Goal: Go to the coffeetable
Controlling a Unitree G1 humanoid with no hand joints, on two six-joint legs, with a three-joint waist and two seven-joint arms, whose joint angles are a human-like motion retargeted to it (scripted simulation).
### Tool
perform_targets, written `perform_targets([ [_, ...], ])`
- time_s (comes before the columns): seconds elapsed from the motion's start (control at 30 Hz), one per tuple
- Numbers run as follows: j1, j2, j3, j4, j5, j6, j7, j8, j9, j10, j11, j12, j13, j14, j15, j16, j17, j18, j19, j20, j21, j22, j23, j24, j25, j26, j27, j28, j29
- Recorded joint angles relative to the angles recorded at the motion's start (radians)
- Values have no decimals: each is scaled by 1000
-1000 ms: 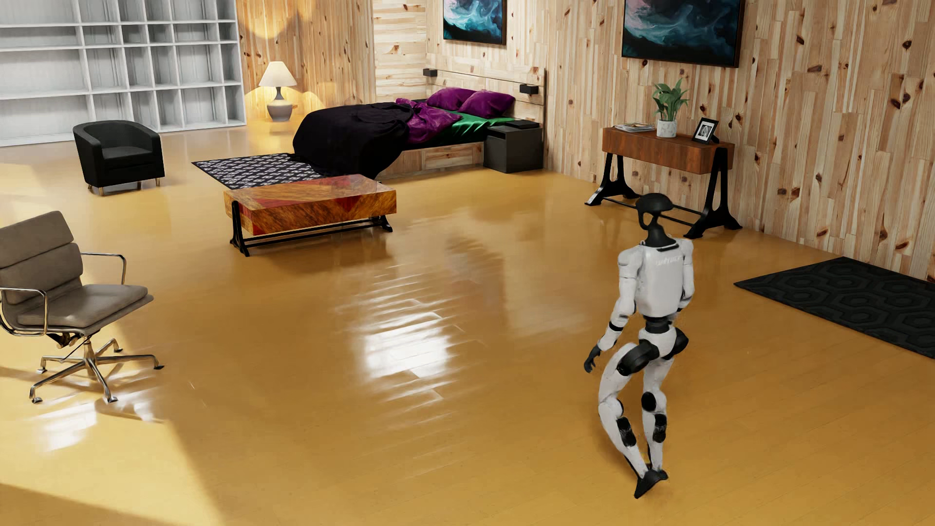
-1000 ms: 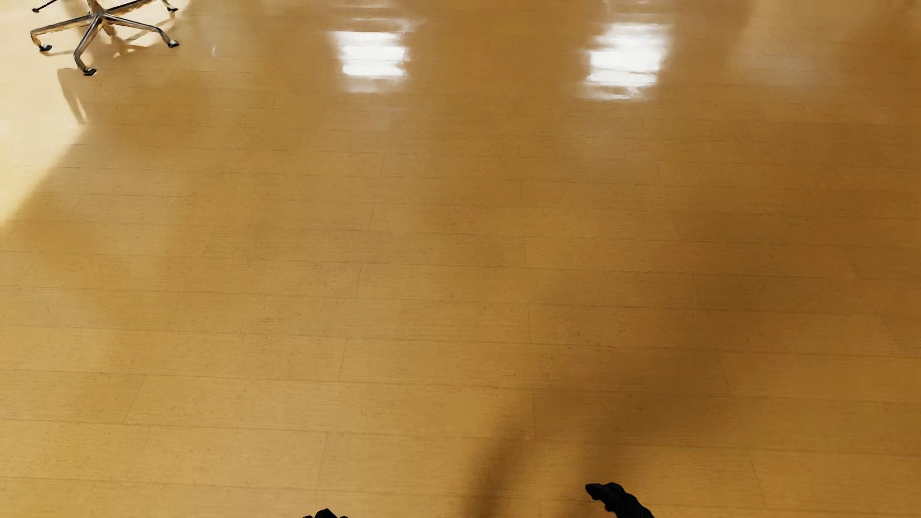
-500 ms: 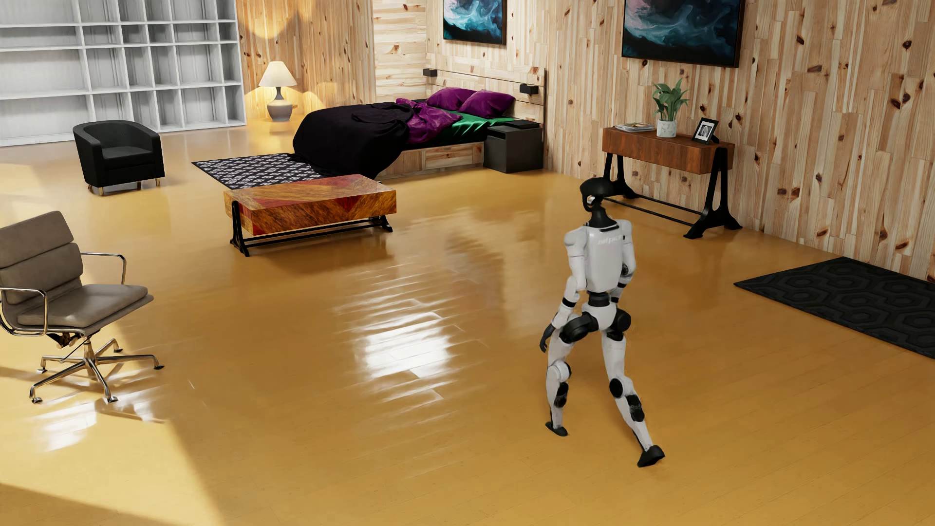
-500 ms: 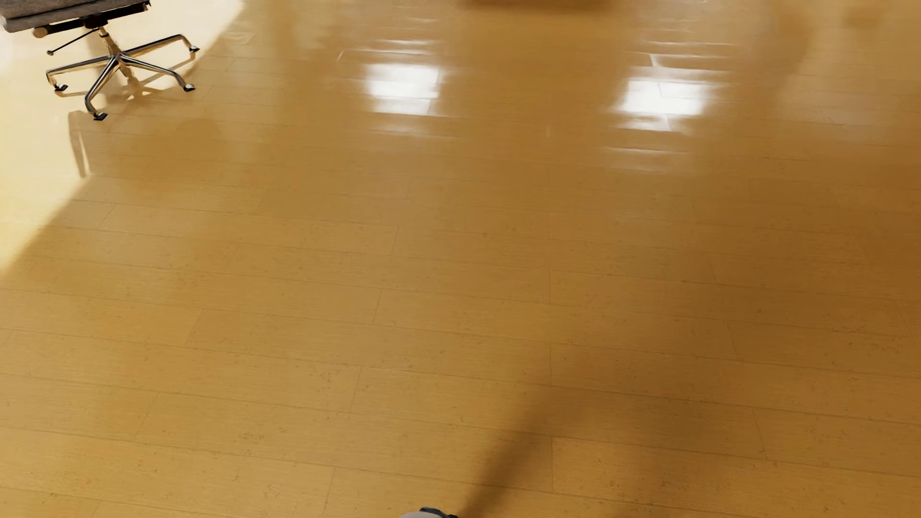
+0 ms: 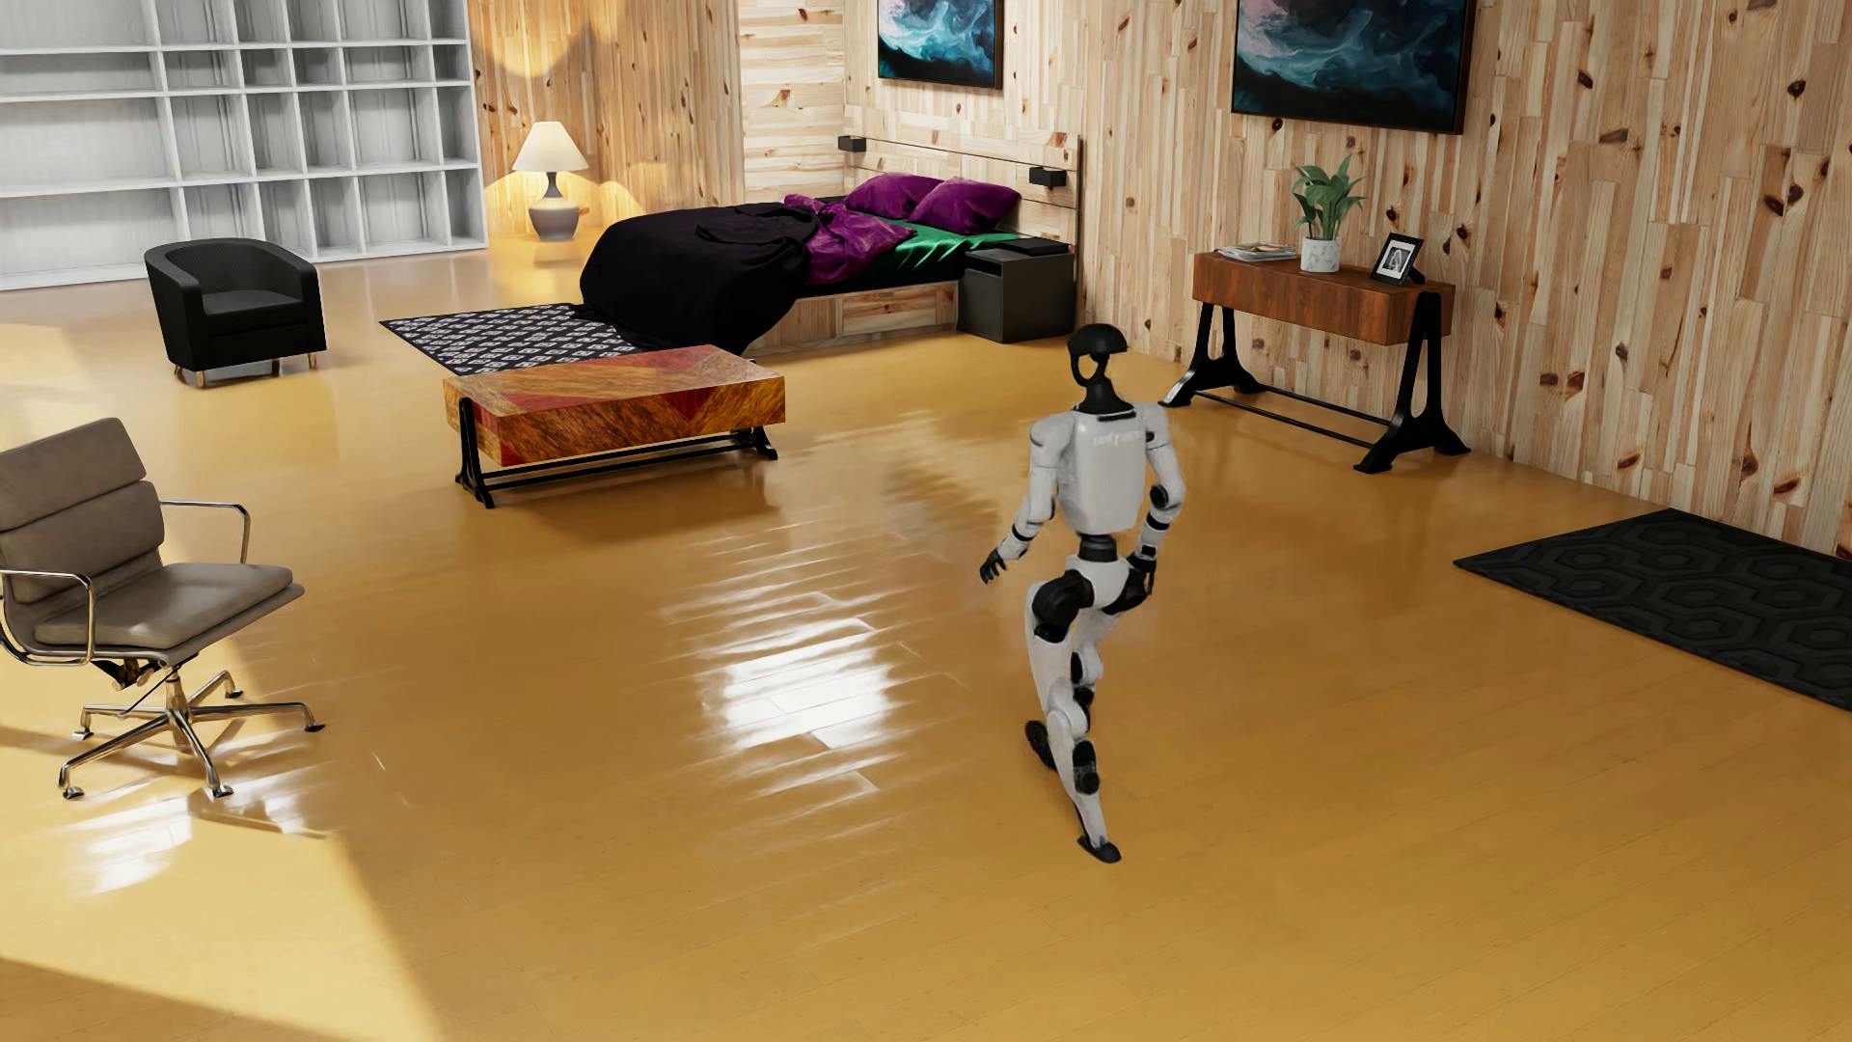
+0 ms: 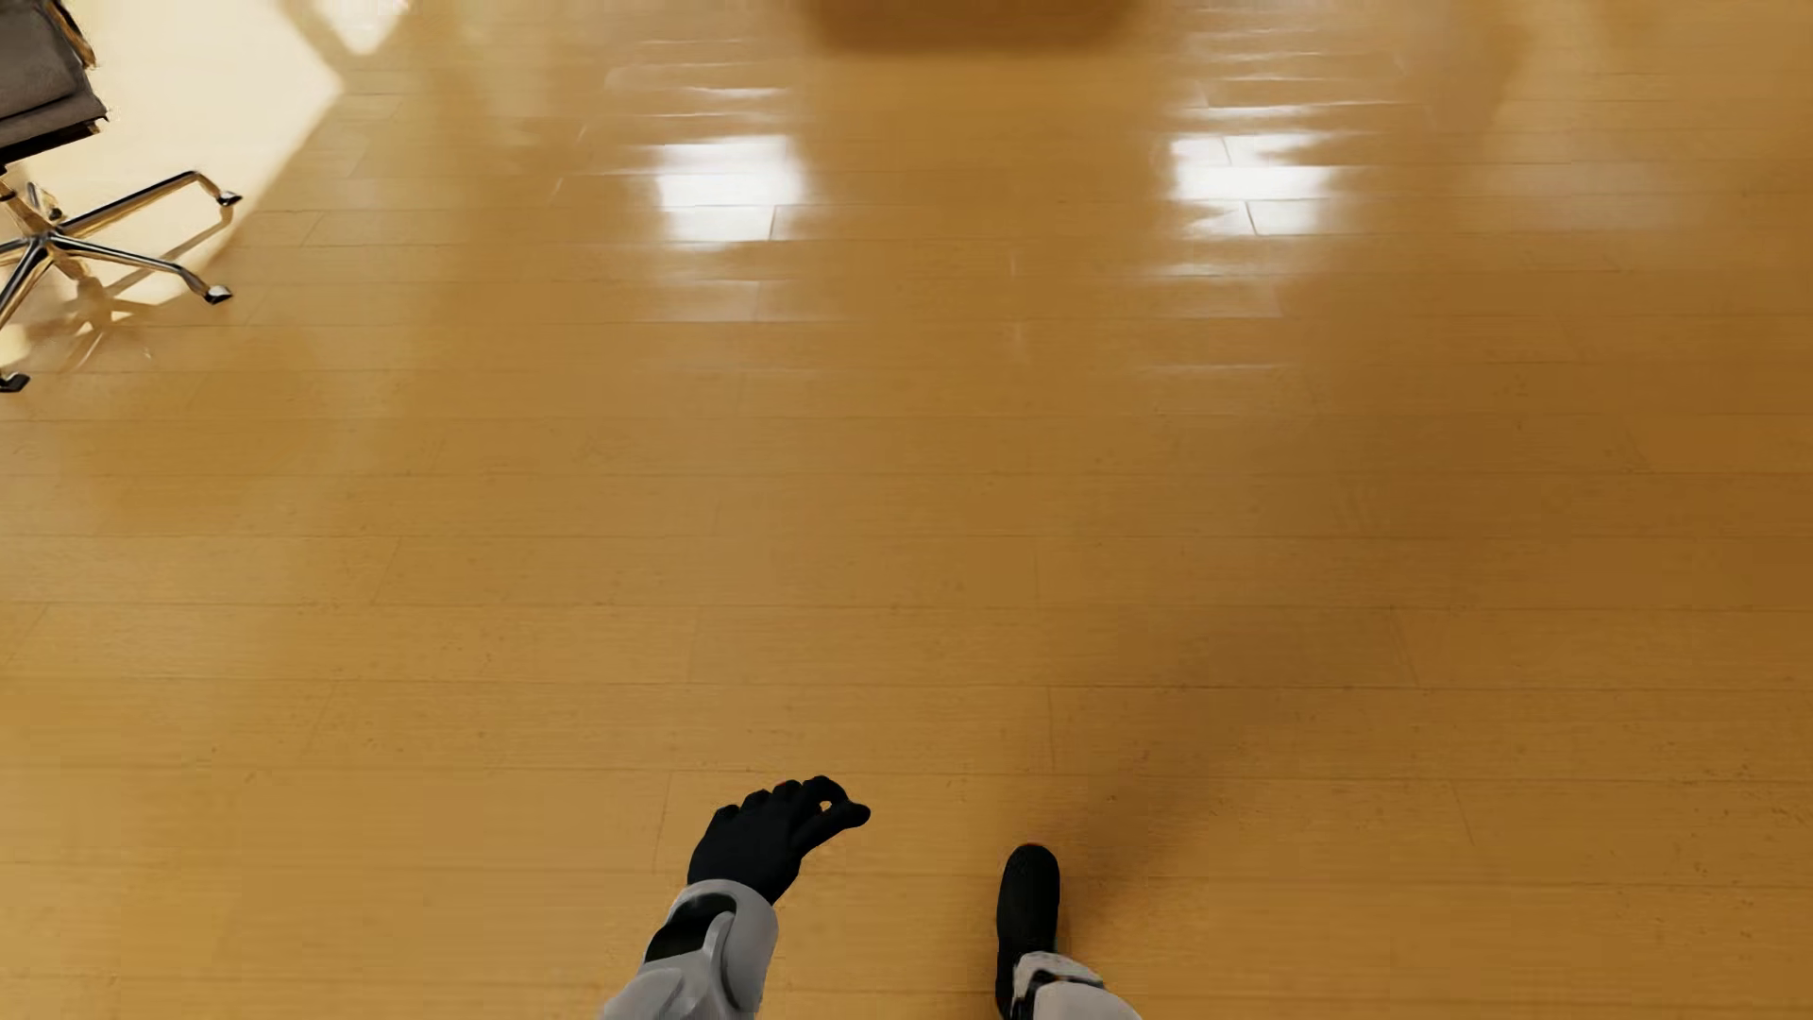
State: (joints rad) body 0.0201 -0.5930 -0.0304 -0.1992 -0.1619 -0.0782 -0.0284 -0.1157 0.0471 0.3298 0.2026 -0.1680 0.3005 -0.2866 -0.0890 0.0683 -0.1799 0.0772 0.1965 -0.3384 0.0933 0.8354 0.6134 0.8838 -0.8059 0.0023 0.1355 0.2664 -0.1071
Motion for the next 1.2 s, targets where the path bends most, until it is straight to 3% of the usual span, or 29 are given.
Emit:
perform_targets([
  [0.03, 38, -3, -7, 3, 15, 3, -10, 36, -4, 1, -12, -7, 4, -11, 0, -3, 7, -3, 16, -20, -10, 2, 12, 1, -8, 3, 0, -1, -11],
  [0.13, 125, -16, -20, 39, 53, 21, -21, 50, -17, 65, 173, 22, 10, 33, 168, -2, 56, -28, -114, -39, -67, 14, 73, 2, 13, 34, 20, -9, -54],
  [0.2, 122, 1, -24, 85, 89, 49, -11, 20, -26, 206, 299, 79, -1, 171, 128, 4, 82, -48, -177, -19, -87, 40, 128, -5, 4, 81, 40, -14, -58],
  [0.27, 11, 66, -26, 161, 138, 85, -5, -27, -26, 489, 327, 118, -20, 397, 44, 32, 109, -159, -211, -34, -99, 78, 162, 5, 0, 117, 32, -46, -73],
  [0.33, -164, 142, -25, 234, 185, 123, -13, -77, -20, 782, 321, 146, -52, 566, -24, 84, 121, -230, -224, -77, -94, 83, 173, 30, -5, 111, 10, -88, -83],
  [0.43, -401, 268, -8, 244, 251, 158, -36, -97, -6, 949, 298, 251, -130, 418, -111, 144, 118, -199, -245, -21, -69, -7, 187, -40, -17, 99, -21, -86, -95],
  [0.5, -523, 359, 12, 227, 283, 168, -53, -86, 1, 863, 274, 320, -187, 268, -162, 150, 114, -144, -252, 37, -44, -63, 183, -87, -29, 122, -44, -62, -95],
  [0.57, -599, 448, 35, 215, 305, 170, -68, -66, 3, 630, 236, 361, -233, 193, -201, 143, 99, -119, -255, 88, -10, -80, 160, -117, -29, 143, -66, -41, -91],
  [0.63, -625, 535, 59, 232, 321, 169, -37, -41, 2, 299, 187, 390, -277, 216, -228, 135, 87, -87, -258, 121, 26, -76, 141, -120, -28, 155, -75, -30, -86],
  [0.7, -601, 629, 80, 237, 329, 165, 3, -14, -5, -54, 123, 410, -306, 274, -234, 127, 79, -111, -255, 126, 58, -58, 131, -102, -21, 152, -78, -25, -77],
  [0.77, -595, 700, 96, 227, 331, 159, 11, 9, -9, -142, 120, 422, -317, 270, -250, 128, 74, -141, -252, 117, 85, -32, 128, -77, -24, 138, -60, -23, -70],
  [0.8, -604, 733, 104, 214, 327, 154, 0, 20, -11, -70, 144, 425, -313, 292, -247, 127, 71, -108, -250, 112, 100, -16, 128, -63, -35, 133, -31, -25, -71],
  [0.83, -606, 764, 110, 193, 313, 146, -7, 32, -15, -8, 165, 427, -302, 361, -230, 118, 66, -45, -252, 114, 113, 3, 131, -51, -49, 133, 5, -25, -73],
  [0.9, -563, 788, 116, 165, 263, 117, 23, 35, -24, 73, 278, 423, -255, 416, -105, 84, 62, -71, -208, 147, 113, 49, 157, -47, -54, 151, 66, -20, -73],
  [0.93, -537, 756, 116, 140, 229, 98, 38, 38, -25, 101, 395, 412, -227, 383, 11, 64, 63, -43, -173, 166, 96, 71, 181, -49, -39, 161, 84, -19, -61],
  [0.97, -504, 691, 116, 118, 190, 80, 56, 43, -24, 111, 554, 396, -204, 347, 137, 46, 61, -33, -119, 177, 82, 86, 206, -47, -23, 164, 91, -18, -35],
  [1.03, -433, 514, 114, 79, 92, 44, 96, 51, -17, 107, 868, 357, -178, 281, 377, 21, 28, -26, 37, 177, 115, 81, 231, -33, -25, 145, 68, -15, 45],
  [1.07, -396, 424, 109, 60, 58, 26, 106, 56, -12, 99, 975, 329, -164, 253, 390, 14, -5, -20, 45, 175, 152, 74, 218, -24, -41, 128, 34, -15, 82],
  [1.1, -364, 336, 103, 40, 35, 11, 112, 63, -7, 102, 1048, 305, -145, 223, 317, 11, -30, -14, 49, 167, 179, 68, 186, -19, -57, 105, 12, -11, 99],
  [1.2, -257, 135, 77, -9, -23, -16, 94, 63, 3, 113, 1006, 178, -59, 128, 75, 0, -29, 0, -34, 119, 113, 81, 68, 13, -6, 88, 10, -22, 57],
])
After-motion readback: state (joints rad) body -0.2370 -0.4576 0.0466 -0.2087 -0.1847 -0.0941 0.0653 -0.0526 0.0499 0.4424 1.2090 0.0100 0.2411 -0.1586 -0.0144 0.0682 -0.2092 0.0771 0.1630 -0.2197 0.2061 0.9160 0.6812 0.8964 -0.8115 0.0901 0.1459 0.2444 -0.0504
